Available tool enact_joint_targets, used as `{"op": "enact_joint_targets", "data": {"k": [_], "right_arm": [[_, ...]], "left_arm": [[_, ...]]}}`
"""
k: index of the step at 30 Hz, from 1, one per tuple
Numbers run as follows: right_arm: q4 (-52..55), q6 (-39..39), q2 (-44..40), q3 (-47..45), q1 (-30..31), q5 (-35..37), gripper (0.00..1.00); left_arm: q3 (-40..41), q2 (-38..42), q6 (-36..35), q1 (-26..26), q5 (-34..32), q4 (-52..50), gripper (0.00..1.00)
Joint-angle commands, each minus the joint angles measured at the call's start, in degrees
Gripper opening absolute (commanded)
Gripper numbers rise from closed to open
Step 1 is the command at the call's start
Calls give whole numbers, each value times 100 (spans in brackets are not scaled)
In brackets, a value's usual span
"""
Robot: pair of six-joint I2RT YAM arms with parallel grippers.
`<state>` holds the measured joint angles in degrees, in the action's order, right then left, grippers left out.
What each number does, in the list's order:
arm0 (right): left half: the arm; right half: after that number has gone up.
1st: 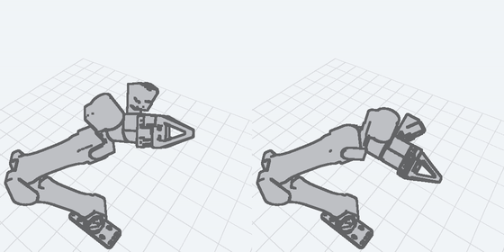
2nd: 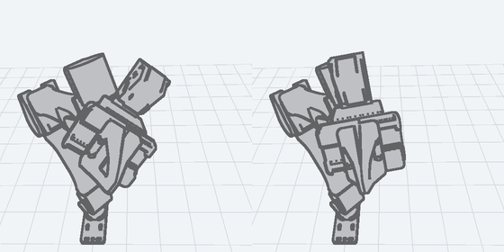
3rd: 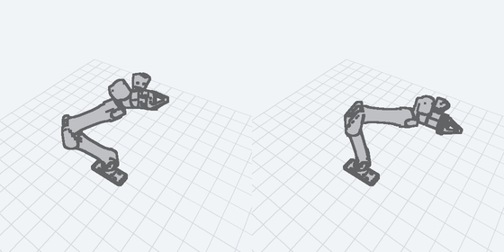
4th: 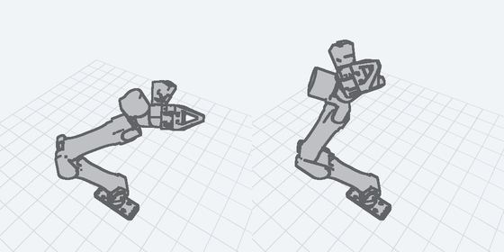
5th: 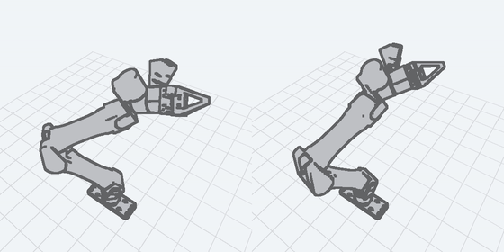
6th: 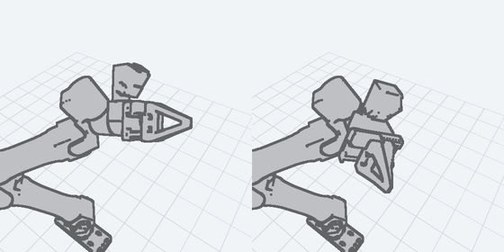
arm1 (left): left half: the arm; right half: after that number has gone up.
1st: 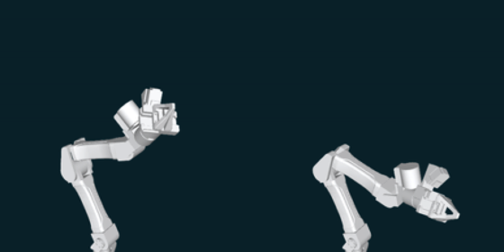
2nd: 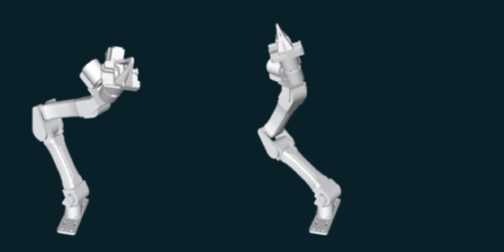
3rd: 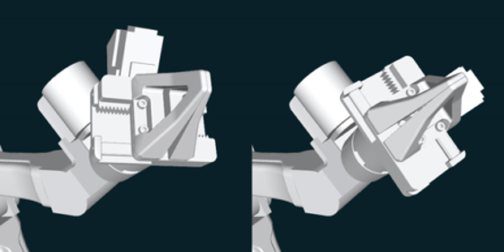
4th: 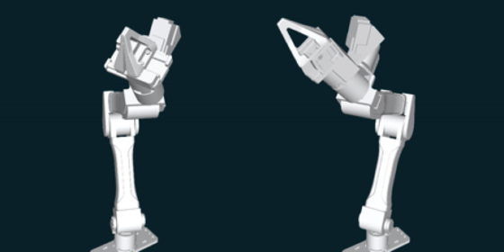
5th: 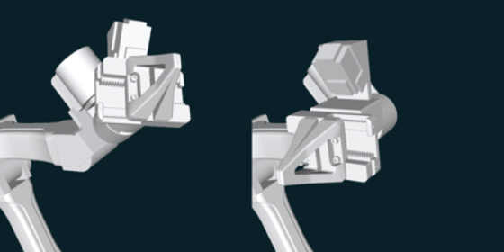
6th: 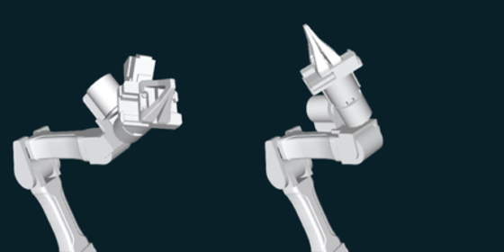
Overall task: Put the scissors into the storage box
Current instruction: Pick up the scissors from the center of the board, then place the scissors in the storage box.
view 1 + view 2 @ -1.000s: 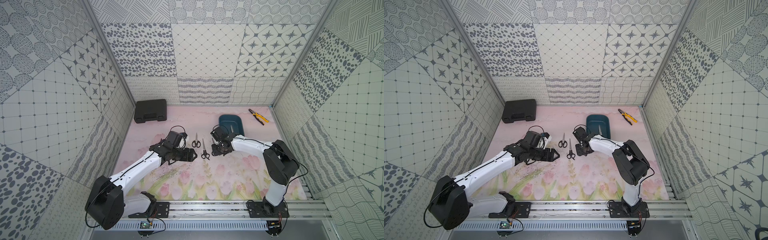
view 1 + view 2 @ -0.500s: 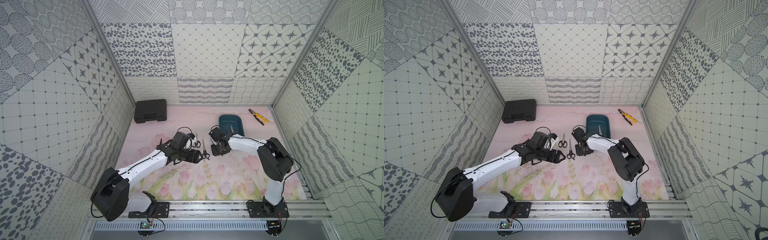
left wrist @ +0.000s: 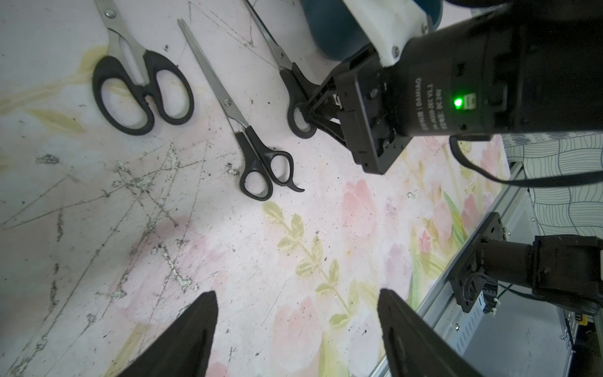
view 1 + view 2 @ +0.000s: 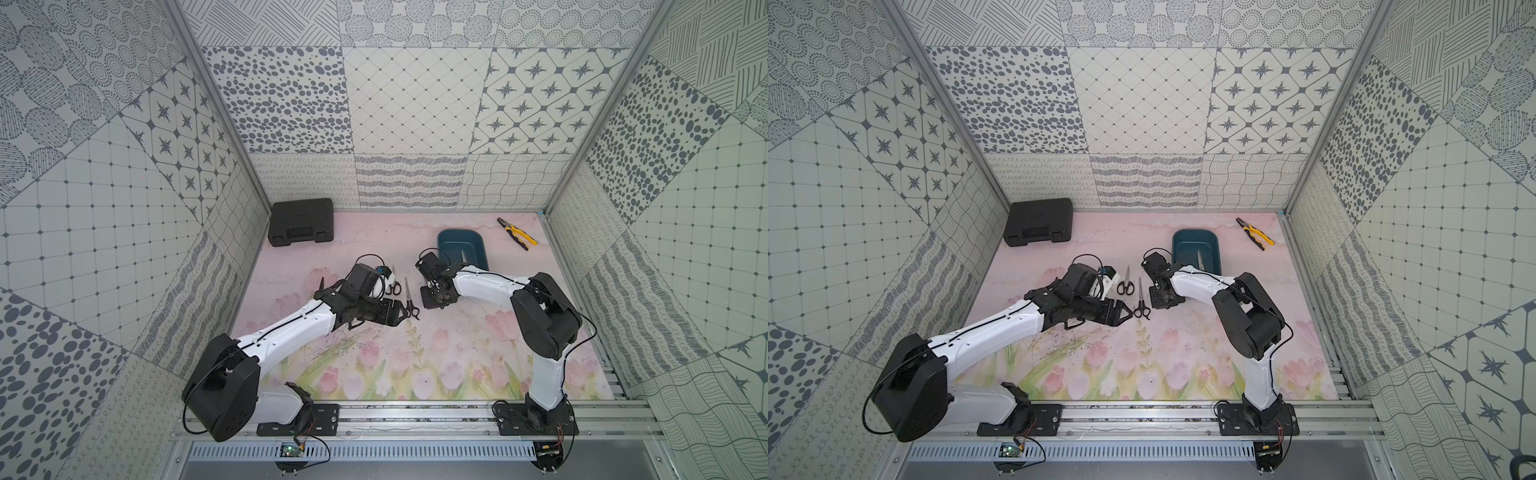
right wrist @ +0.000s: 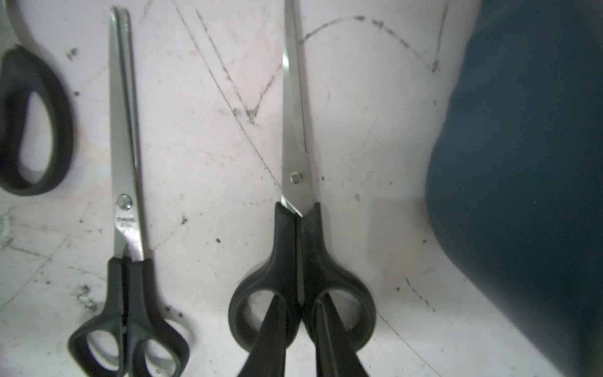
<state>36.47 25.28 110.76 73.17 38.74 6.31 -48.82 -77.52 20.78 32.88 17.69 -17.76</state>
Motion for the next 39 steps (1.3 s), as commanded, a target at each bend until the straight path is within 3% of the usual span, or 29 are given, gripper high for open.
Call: {"op": "enact_joint_targets", "data": {"k": [1,10,20,26,29,39], "right_arm": [[234,-29,-19,-4,-13,-333,2],[440,-180,-571,383,-22,-595,0],[707,-395,-873,795,-34,-318,0],[712,-543,-1078,1039,-443,-418,0],[711,-756,-1051,1103,-793,-359,0],[450,-1259,-373,1223,-1925,-526,0]], "left_arm": [[82,168,-252,24,-21,255,82],[218,516,-43,-22,-725,405,83],[226,861,6,-82,-1171,458,83],[-26,915,-82,-19,-558,735,84],[-286,808,-77,202,-298,1103,99],[-1290,-405,-158,1115,157,2027,99]]}}
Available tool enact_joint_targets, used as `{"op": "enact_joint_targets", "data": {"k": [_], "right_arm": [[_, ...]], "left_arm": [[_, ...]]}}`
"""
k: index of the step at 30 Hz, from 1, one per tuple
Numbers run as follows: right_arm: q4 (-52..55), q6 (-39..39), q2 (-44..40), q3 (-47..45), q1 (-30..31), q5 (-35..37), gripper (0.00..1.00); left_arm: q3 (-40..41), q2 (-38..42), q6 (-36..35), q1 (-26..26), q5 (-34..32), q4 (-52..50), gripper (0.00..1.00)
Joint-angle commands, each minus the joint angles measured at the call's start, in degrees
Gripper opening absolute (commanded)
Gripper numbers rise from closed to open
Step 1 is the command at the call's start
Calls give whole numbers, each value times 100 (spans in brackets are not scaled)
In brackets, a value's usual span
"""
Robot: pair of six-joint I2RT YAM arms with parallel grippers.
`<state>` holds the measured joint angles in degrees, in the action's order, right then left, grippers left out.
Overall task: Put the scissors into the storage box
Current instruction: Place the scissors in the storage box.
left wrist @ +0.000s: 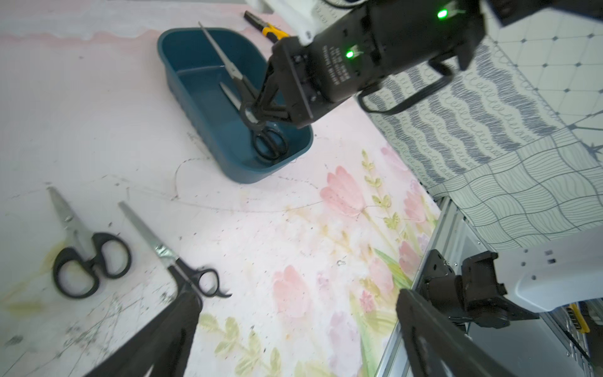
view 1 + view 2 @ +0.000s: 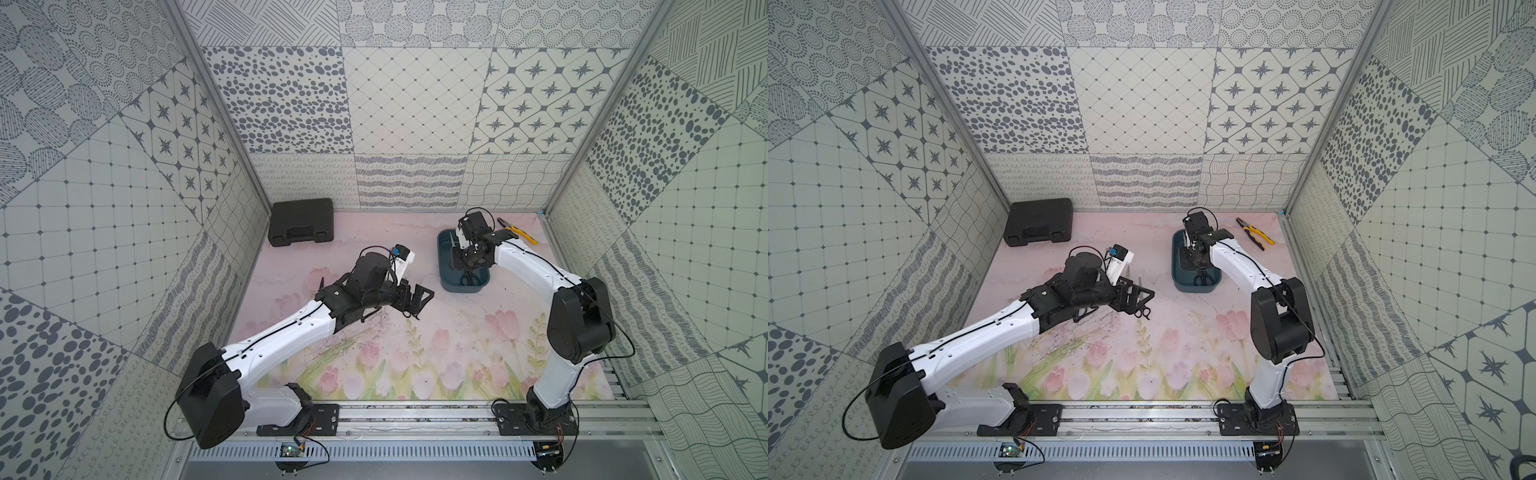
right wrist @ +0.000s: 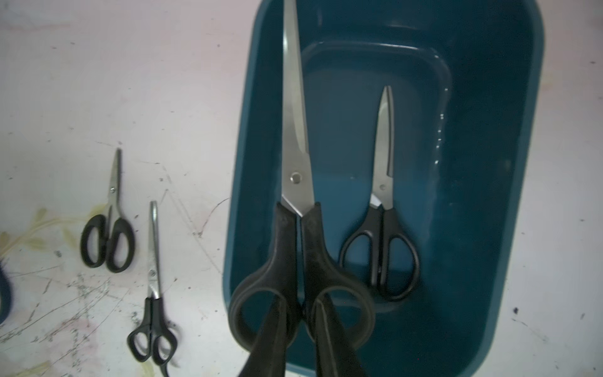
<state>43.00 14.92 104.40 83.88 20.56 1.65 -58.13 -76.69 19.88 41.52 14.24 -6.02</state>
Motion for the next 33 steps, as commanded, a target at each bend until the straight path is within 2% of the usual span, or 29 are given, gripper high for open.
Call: {"op": "enact_joint_targets", "data": {"k": [1,7,15,20,21,28,33], "right_arm": [[-243,-241,344,171,-133,-78,0],[-323,-258,847,344,-141,-133,0],[-464,-187,1178,423,-142,-65,0],[-460,-137,1100,429,-122,-20,39],[-460,-144,1017,406,-107,15,42],[-381,-132,307,250,-14,116,49],[-381,-165,-423,-128,342,173,51]], "left_arm": [[-374,-579,-34,308,531,919,99],[-397,-960,215,533,475,1248,99],[-181,-833,131,557,200,1313,99],[-17,-742,216,552,-241,1393,99],[61,-682,240,553,-341,1486,99],[312,-334,223,267,-798,1448,100],[766,127,587,-537,-796,1398,100]]}}
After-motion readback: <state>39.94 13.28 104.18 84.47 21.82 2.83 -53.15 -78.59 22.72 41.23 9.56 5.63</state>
